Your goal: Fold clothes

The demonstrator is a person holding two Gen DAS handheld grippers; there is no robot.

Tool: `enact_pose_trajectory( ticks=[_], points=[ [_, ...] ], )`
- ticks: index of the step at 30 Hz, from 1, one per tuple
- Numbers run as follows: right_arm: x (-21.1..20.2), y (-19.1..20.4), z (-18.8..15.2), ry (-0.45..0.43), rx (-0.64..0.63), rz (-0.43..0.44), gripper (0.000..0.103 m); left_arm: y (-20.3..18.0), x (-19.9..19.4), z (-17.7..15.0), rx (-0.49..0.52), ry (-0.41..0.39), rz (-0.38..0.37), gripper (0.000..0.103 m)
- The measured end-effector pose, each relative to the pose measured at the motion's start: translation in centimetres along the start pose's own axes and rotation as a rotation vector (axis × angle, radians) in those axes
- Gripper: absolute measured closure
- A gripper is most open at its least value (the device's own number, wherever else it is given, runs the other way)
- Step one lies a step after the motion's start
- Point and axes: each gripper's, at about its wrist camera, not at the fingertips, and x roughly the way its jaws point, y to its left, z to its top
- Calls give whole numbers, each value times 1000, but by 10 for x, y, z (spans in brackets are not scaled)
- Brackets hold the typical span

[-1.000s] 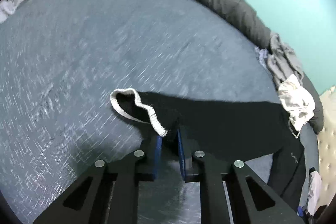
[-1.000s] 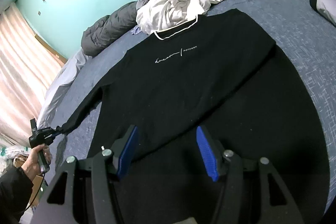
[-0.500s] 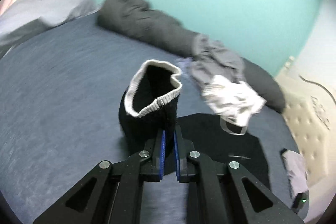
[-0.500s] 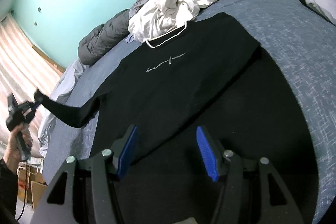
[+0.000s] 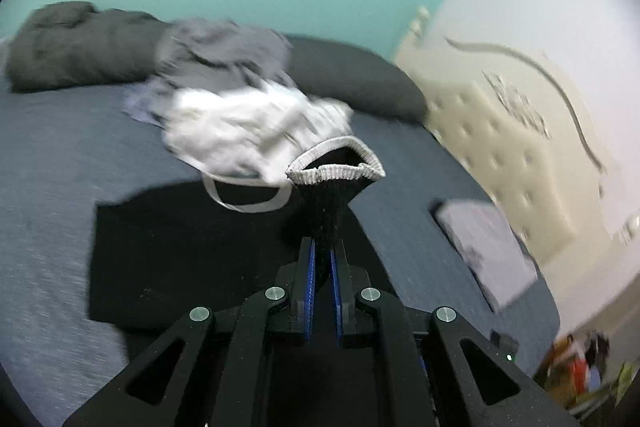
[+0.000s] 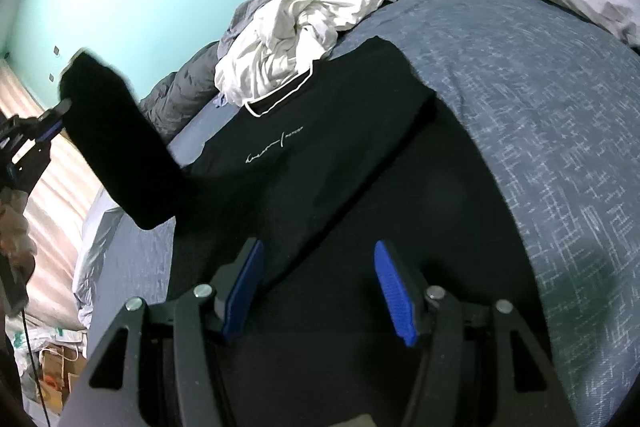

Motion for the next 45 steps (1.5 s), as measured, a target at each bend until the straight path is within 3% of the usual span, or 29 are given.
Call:
enact_pose_trajectory(
  ticks=[4, 8, 10, 12, 13, 21, 25, 33, 34, 38, 40, 41, 45],
  points=[
    [-6, -8, 2, -10, 23, -1, 44, -42, 44, -34, 38, 94, -55, 96],
    [-14, -20, 5, -38, 61, -16, 44, -55, 86, -72, 64, 232, -69, 91],
    [-16, -26, 6, -43, 82, -14, 43, -53, 92, -90, 61, 279, -57, 82],
    [-16, -31, 8, -40, 101, -10, 41, -44, 89, -104, 34, 294, -39, 48],
    [-15, -33, 9, -40, 107, -9, 40, -38, 87, -107, 18, 292, -29, 44],
    [-7, -39, 11, -7, 122, -44, 39, 16, 54, -123, -18, 272, 80, 44],
    [5, -43, 6, 55, 136, -68, 39, 45, 42, -129, -32, 270, 146, 44],
    [25, -32, -3, 119, 63, -101, 39, 109, 25, -140, -108, 246, 292, 44],
    [27, -30, -5, 129, 42, -116, 41, 118, 23, -141, -123, 247, 311, 44],
    [33, -26, -11, 153, -7, -152, 84, 152, 16, -143, -178, 244, 367, 44],
    [32, -27, -12, 151, -4, -157, 95, 166, 13, -145, -200, 248, 390, 44],
    [29, -28, -12, 141, 11, -139, 99, 174, 11, -146, -207, 253, 405, 44],
    [8, -27, -7, 72, 20, -80, 100, 191, 7, -145, -203, 253, 447, 44]
  ],
)
